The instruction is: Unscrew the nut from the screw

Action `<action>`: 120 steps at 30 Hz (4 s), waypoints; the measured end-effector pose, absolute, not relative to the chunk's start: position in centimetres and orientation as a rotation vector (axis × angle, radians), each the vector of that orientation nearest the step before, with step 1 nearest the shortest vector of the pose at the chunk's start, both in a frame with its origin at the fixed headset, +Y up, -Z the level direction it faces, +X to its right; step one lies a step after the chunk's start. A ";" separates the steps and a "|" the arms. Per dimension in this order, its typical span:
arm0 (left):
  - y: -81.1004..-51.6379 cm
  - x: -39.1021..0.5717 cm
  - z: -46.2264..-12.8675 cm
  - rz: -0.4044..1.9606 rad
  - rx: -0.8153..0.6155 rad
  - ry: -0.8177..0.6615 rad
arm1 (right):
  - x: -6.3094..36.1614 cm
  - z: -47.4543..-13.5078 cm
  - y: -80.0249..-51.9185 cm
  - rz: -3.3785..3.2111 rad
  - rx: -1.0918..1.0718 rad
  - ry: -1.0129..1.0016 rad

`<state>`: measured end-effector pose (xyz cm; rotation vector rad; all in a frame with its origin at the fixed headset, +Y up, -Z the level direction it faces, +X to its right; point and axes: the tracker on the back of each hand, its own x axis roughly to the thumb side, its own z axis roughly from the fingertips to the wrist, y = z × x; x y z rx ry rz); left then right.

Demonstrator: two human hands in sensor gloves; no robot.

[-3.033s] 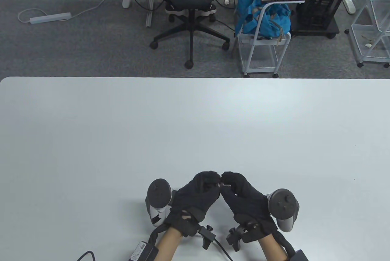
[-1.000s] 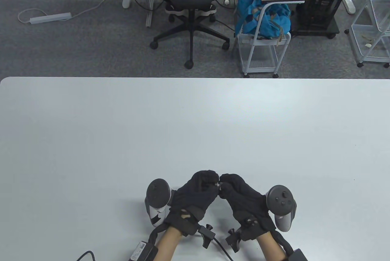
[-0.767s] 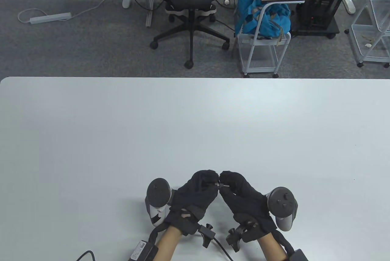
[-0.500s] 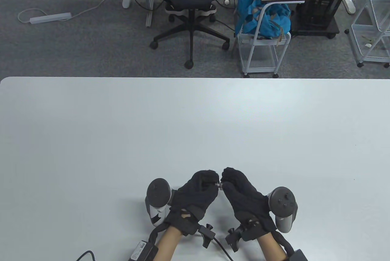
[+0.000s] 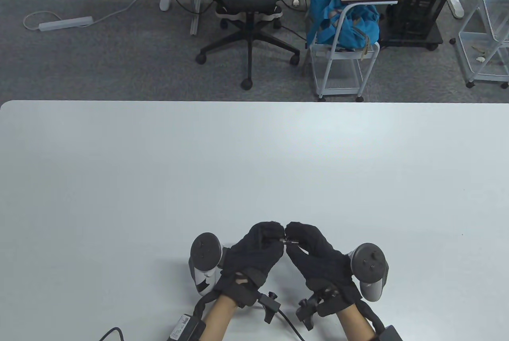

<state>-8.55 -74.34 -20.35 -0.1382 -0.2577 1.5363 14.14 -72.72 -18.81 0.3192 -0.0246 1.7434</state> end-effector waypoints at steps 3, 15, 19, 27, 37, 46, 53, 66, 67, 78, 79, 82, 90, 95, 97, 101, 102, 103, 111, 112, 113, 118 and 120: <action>-74.3 -8.4 -20.4 1.525 -0.137 -0.265 | 14.3 -18.8 -73.1 1.805 0.241 -0.052; -74.4 -8.3 -20.4 1.490 -0.135 -0.300 | 14.0 -18.7 -72.7 1.799 0.281 -0.092; -74.3 -8.3 -20.4 1.481 -0.123 -0.291 | 14.1 -18.7 -72.6 1.804 0.309 -0.084; -74.3 -8.5 -20.3 1.508 -0.110 -0.266 | 14.2 -18.8 -73.0 1.759 0.273 -0.026; -74.3 -8.4 -20.3 1.494 -0.111 -0.287 | 14.1 -18.8 -72.9 1.822 0.252 -0.059; -74.5 -8.5 -20.4 1.508 -0.114 -0.257 | 14.1 -18.8 -72.4 1.816 0.336 -0.043; -74.4 -8.5 -20.3 1.510 -0.106 -0.260 | 14.2 -18.7 -73.0 1.830 0.268 -0.027; -74.4 -8.6 -20.3 1.522 -0.107 -0.248 | 14.0 -18.7 -72.3 1.803 0.330 -0.039; -74.4 -8.6 -20.3 1.526 -0.105 -0.246 | 14.0 -18.7 -72.4 1.792 0.330 -0.032; -74.4 -8.5 -20.4 1.506 -0.110 -0.262 | 14.2 -18.7 -73.2 1.817 0.201 -0.059; -74.4 -8.5 -20.4 1.502 -0.110 -0.263 | 14.2 -18.7 -73.2 1.825 0.205 -0.069; -74.5 -8.6 -20.4 1.503 -0.112 -0.258 | 14.1 -18.7 -72.7 1.845 0.257 -0.074; -74.5 -8.7 -20.4 1.525 -0.113 -0.241 | 14.1 -18.8 -72.7 1.758 0.300 -0.024; -74.5 -8.7 -20.4 1.510 -0.110 -0.255 | 14.2 -18.7 -73.3 1.855 0.218 -0.006; -74.5 -8.6 -20.4 1.506 -0.110 -0.262 | 14.1 -18.8 -73.4 1.856 0.220 0.006; -74.6 -8.6 -20.5 1.502 -0.115 -0.262 | 13.9 -18.8 -73.2 1.824 0.237 -0.014; -74.6 -8.6 -20.5 1.506 -0.114 -0.260 | 13.9 -18.8 -73.1 1.841 0.254 -0.024; -74.6 -8.6 -20.5 1.507 -0.114 -0.258 | 13.9 -18.8 -72.9 1.845 0.277 -0.038; -74.6 -8.8 -20.5 1.530 -0.114 -0.245 | 14.0 -18.8 -72.6 1.779 0.320 -0.028; -74.6 -8.7 -20.5 1.528 -0.113 -0.247 | 14.0 -18.8 -72.8 1.781 0.311 -0.027; -74.6 -8.7 -20.5 1.522 -0.114 -0.251 | 14.1 -18.8 -73.0 1.795 0.284 -0.026; -74.6 -8.6 -20.5 1.513 -0.114 -0.258 | 14.1 -19.0 -73.7 1.829 0.223 0.020; -74.7 -8.6 -20.5 1.512 -0.116 -0.261 | 13.8 -19.0 -73.5 1.793 0.238 0.016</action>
